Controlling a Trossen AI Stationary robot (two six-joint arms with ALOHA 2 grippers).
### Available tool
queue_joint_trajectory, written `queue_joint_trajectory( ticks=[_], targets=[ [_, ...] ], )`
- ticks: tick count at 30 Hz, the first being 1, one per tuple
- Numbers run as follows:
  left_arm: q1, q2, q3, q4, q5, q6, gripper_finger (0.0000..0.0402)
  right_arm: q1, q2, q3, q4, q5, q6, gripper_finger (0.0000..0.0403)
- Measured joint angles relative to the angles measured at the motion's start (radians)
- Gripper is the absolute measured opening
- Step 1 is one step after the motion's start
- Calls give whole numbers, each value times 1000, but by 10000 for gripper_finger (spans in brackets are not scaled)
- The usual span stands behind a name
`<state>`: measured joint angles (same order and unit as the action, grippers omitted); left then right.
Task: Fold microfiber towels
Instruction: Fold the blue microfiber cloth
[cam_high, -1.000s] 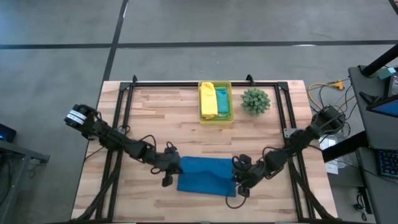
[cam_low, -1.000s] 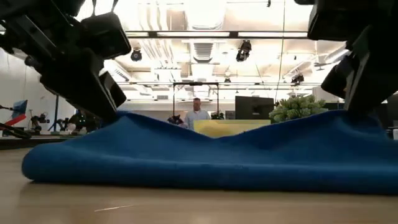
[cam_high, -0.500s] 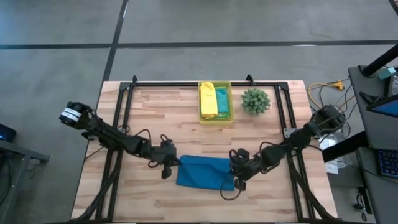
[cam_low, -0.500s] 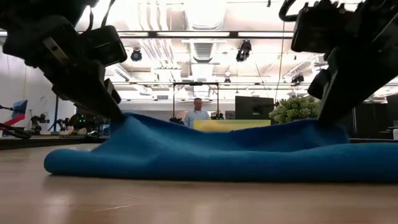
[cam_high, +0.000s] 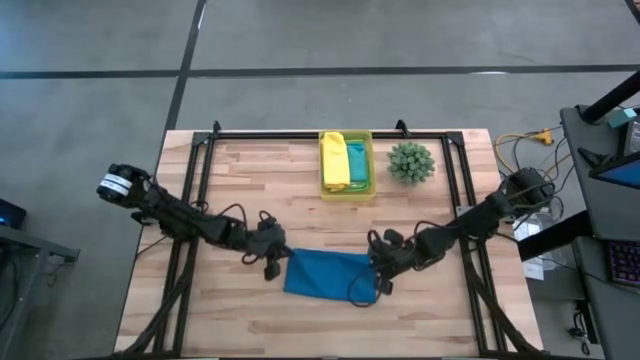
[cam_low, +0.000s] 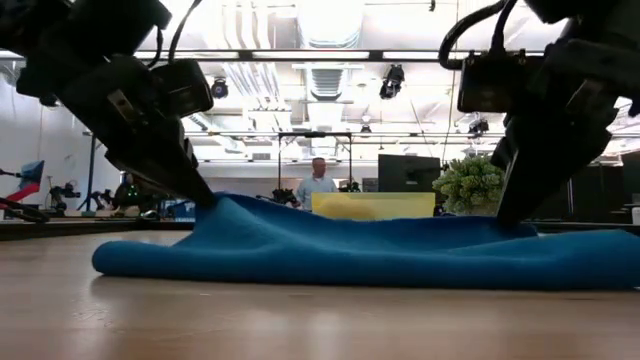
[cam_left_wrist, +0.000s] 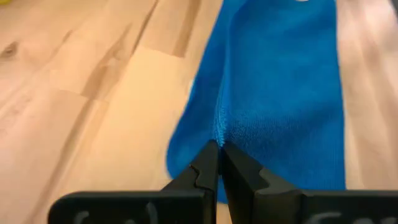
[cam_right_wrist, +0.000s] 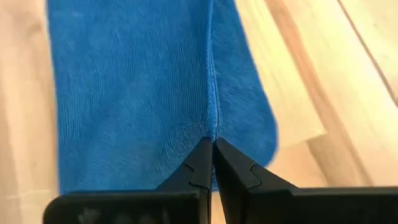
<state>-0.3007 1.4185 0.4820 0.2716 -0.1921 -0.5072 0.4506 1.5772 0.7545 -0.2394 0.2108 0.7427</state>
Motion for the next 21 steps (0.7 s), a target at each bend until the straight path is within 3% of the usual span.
queue_joint_trajectory(
  ticks=[9, 14, 21],
  targets=[
    [19, 0, 2, -38, 1, 27, 0, -34, 0, -13, -3, 3, -45, 10],
    [20, 0, 1, -130, 1, 27, 2, -62, 0, -15, -3, 3, -48, 31],
    [32, 0, 2, -141, -2, 69, 65, -97, -4, -15, -12, 48, -45, 89]
  ],
)
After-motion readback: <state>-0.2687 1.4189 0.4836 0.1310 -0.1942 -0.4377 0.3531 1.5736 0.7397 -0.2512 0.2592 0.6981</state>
